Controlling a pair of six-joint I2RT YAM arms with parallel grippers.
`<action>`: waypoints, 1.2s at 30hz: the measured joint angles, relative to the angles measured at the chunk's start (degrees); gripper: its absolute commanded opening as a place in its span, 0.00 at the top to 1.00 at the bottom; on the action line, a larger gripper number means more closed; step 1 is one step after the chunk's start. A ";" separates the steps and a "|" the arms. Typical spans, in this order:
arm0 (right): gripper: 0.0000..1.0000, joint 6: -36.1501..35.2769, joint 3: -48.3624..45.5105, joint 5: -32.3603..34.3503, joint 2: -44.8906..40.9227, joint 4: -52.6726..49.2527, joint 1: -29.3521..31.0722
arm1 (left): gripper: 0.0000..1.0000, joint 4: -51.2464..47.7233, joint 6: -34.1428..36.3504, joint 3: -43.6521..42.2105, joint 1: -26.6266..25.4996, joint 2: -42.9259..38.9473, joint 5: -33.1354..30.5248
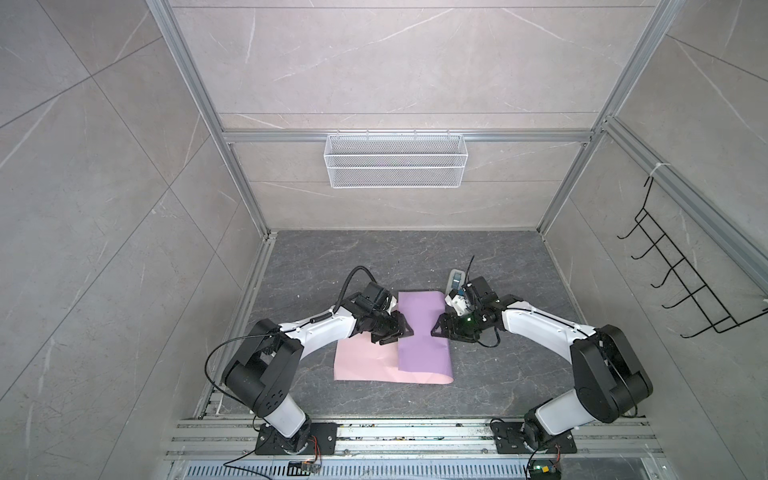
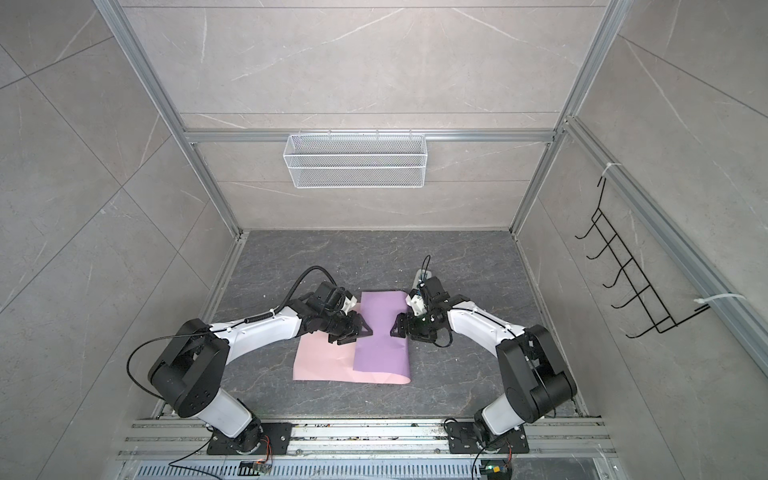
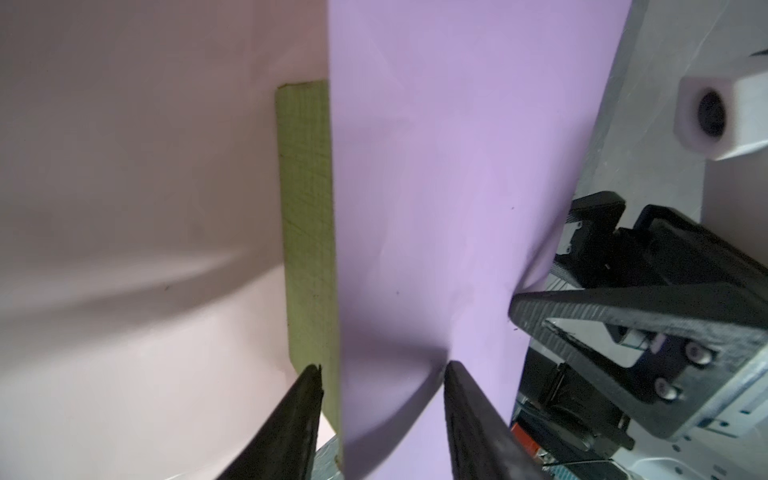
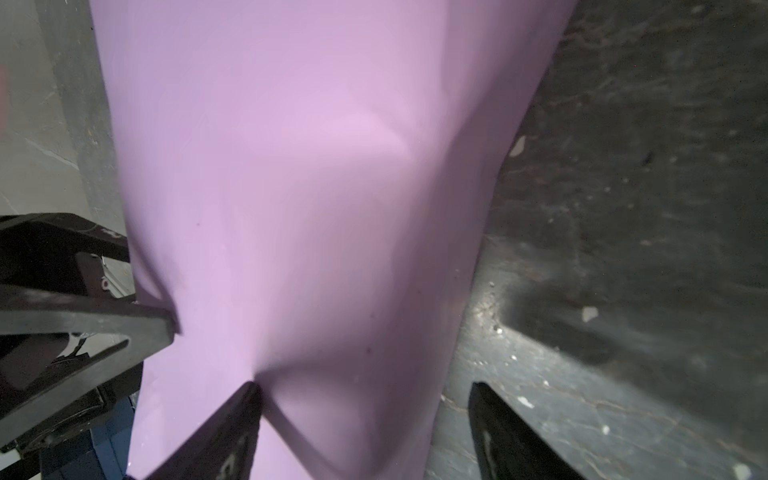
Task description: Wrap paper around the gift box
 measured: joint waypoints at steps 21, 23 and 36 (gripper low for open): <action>0.21 2.38 -2.16 -0.55 -0.90 3.54 0.11 | 0.41 1.44 -0.63 0.55 0.22 1.75 -0.83; 0.20 2.38 -2.16 -0.55 -0.90 3.52 0.11 | 0.47 1.60 -0.22 1.03 0.22 2.25 -0.76; 0.13 2.43 -0.26 -1.07 -0.94 0.98 -1.92 | 0.63 3.85 1.27 0.09 0.63 1.86 0.59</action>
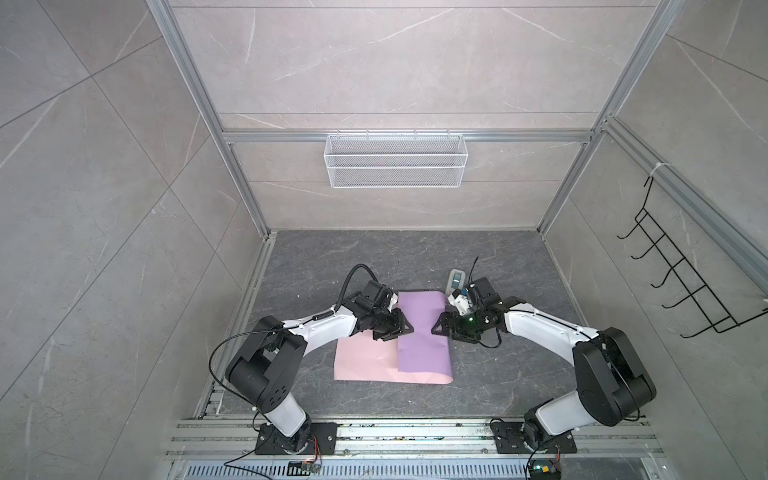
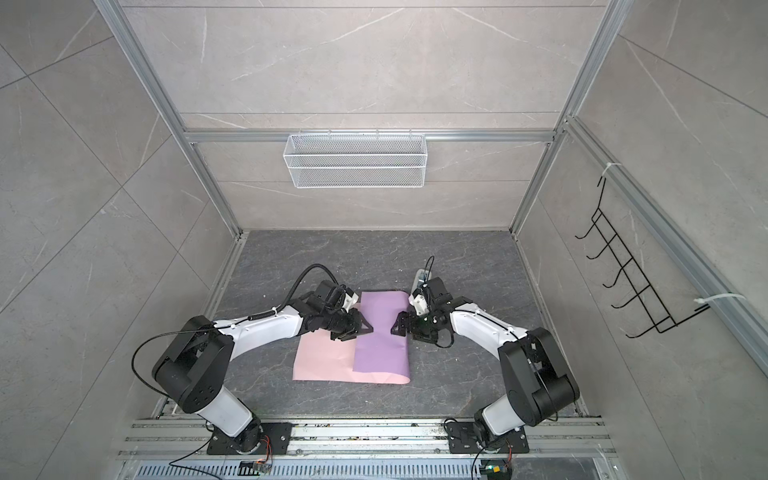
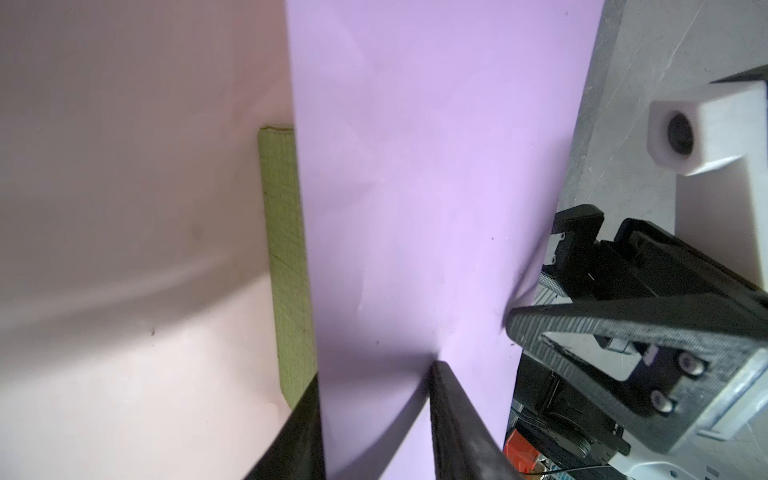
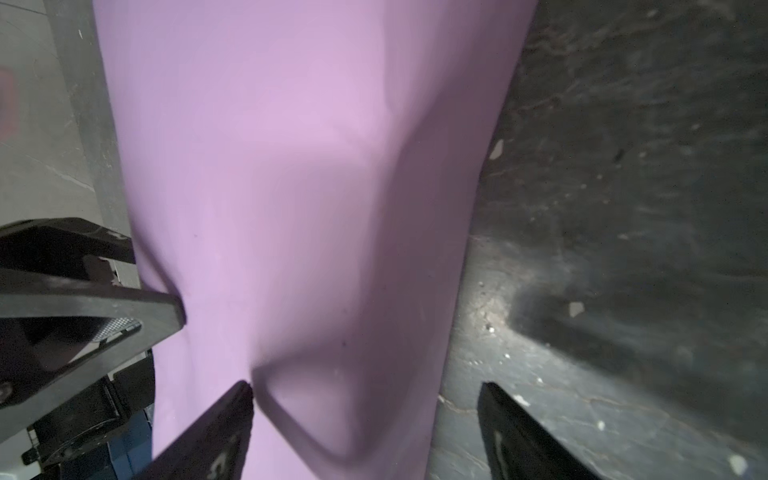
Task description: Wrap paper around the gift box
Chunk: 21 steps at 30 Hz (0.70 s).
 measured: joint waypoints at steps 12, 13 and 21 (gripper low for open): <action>0.15 -0.07 3.52 -1.75 4.92 0.63 -1.86 | 0.64 0.04 0.07 -0.02 0.11 -0.02 0.09; 0.15 -0.07 3.43 -1.70 5.14 0.66 -1.86 | 0.64 0.04 0.07 -0.02 0.11 -0.04 0.09; 0.15 -1.14 2.89 -1.22 5.20 1.36 -1.90 | 0.52 -0.20 0.11 -0.02 0.11 -0.07 -0.13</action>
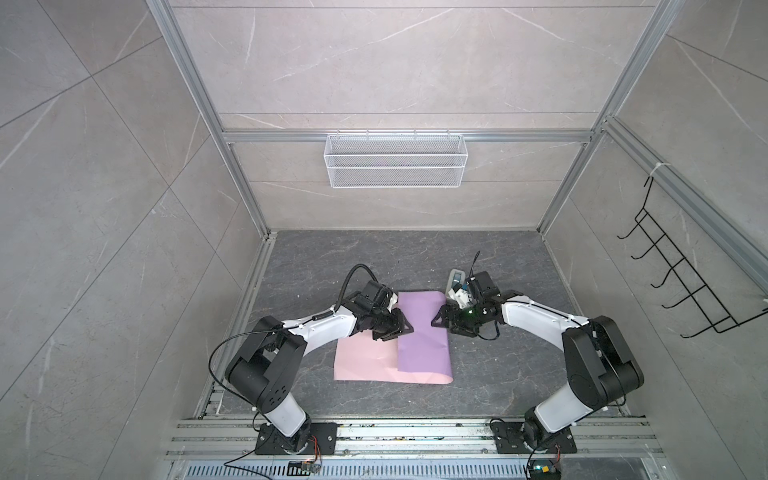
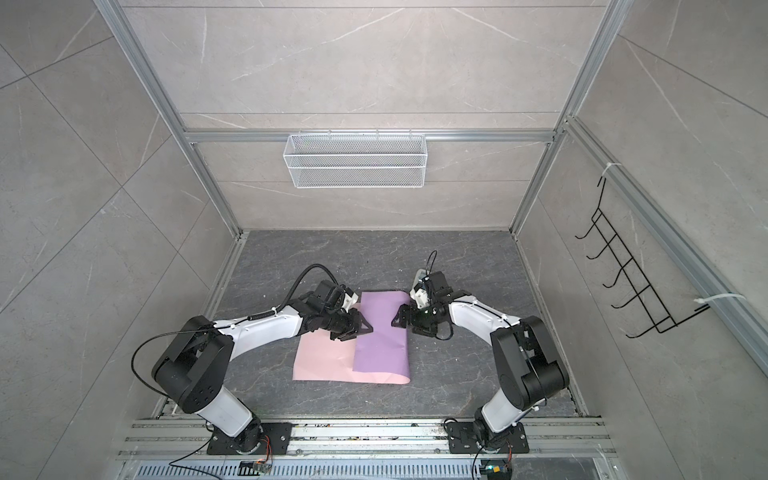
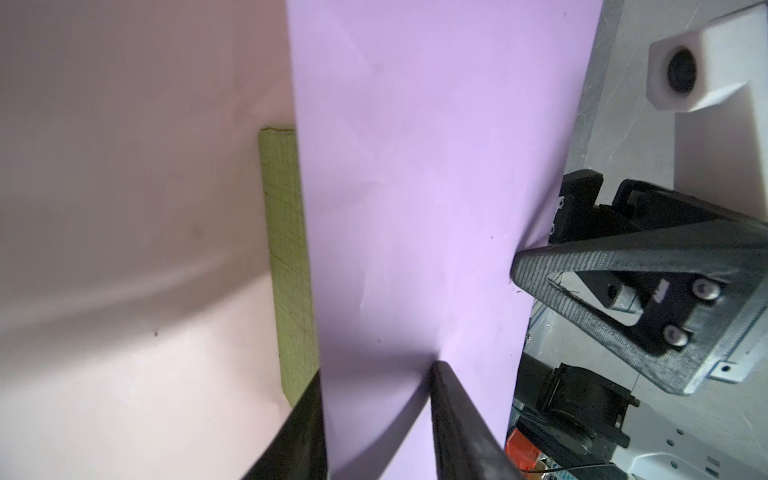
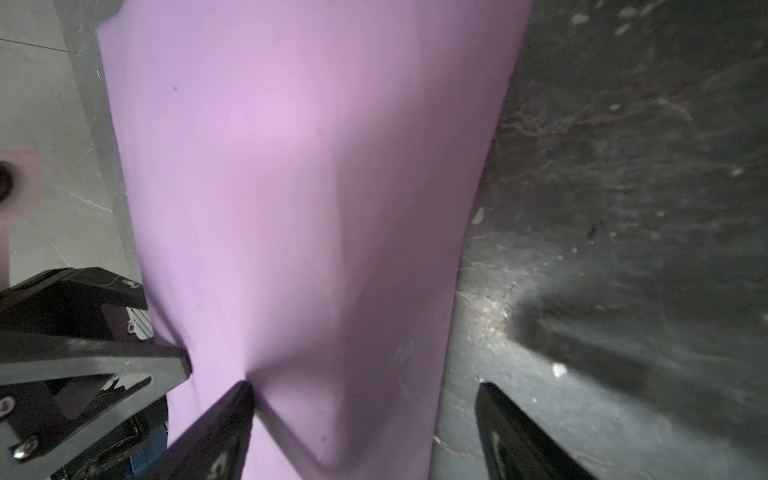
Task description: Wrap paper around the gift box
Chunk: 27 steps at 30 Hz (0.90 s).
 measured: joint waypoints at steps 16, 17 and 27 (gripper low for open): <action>0.07 -2.01 -0.57 0.90 -0.02 0.61 -0.24 | 0.30 -8.02 1.88 -0.02 0.72 -6.78 -8.48; 0.07 -2.01 -0.57 0.94 -0.02 0.61 -0.24 | 0.29 -8.68 2.21 -0.37 1.22 -8.61 -9.55; 0.04 -2.01 -0.63 1.33 -0.13 0.57 -0.24 | 0.14 -15.13 4.22 -12.44 14.14 -26.86 -16.35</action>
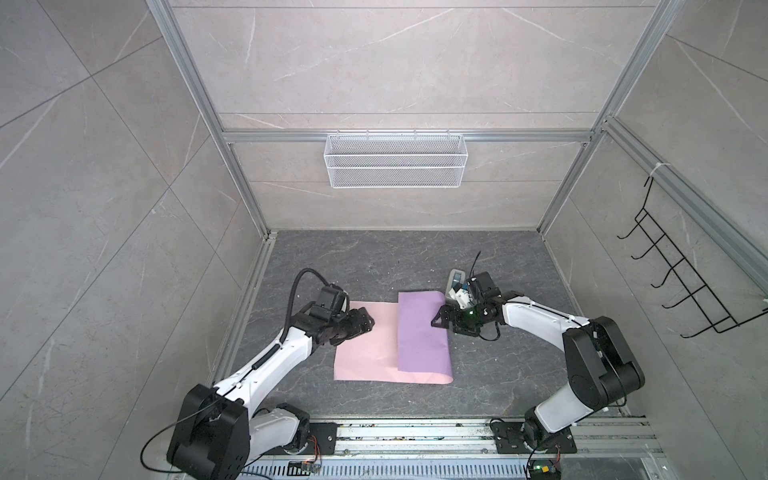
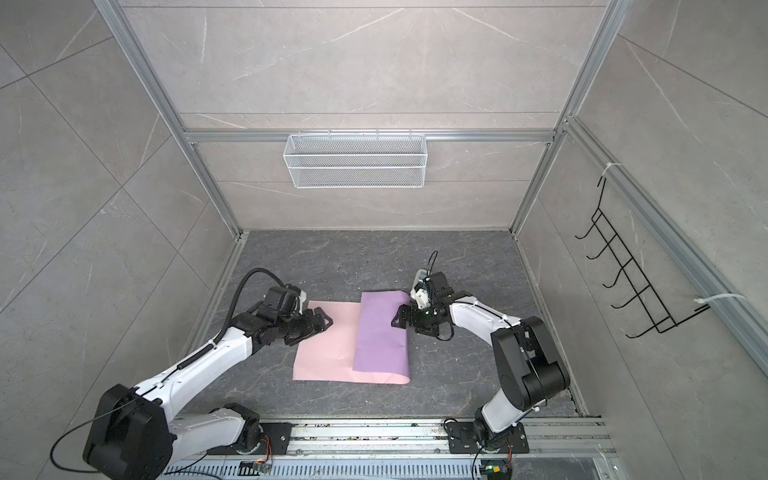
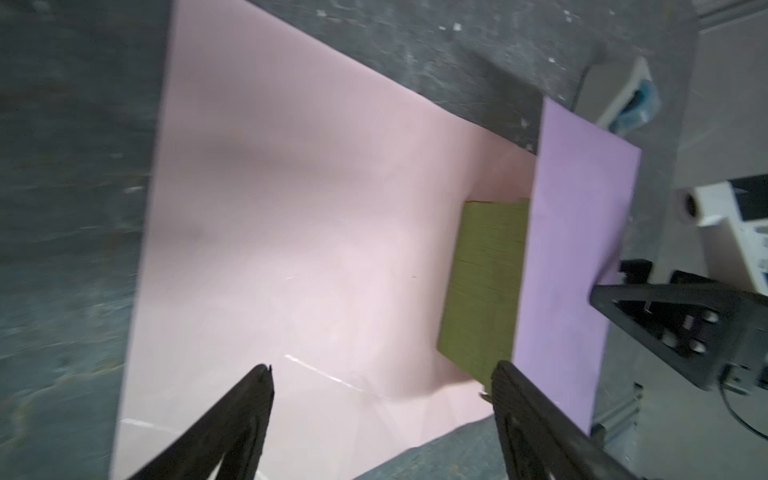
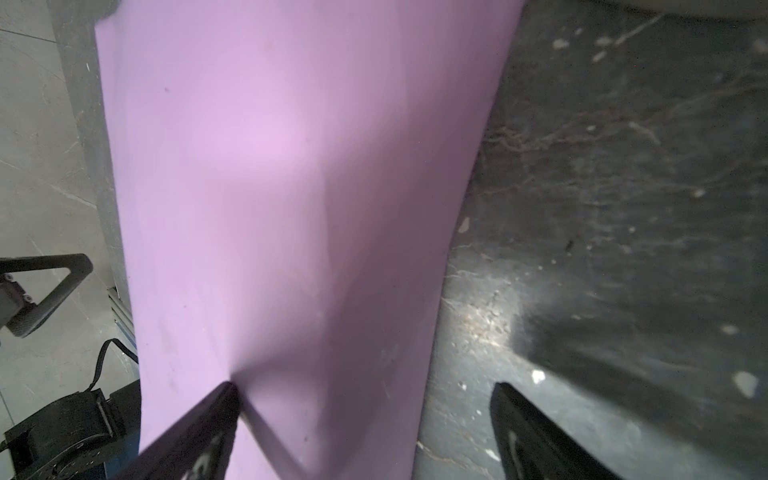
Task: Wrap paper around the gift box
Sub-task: 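Release the flap with the left gripper, move it over pink paper while right holds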
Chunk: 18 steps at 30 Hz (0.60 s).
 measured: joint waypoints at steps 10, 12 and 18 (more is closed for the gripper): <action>0.04 0.00 -0.02 0.07 -0.11 0.00 0.00 | 0.13 -4.37 -3.04 -9.35 5.81 -1.22 -1.09; 0.04 0.00 -0.02 0.07 -0.11 0.00 0.00 | 0.14 -4.74 -3.50 -10.73 5.81 -1.53 -0.94; 0.04 0.00 -0.02 0.07 -0.11 0.00 0.00 | 0.19 -1.14 -3.96 -12.20 5.84 -1.70 5.27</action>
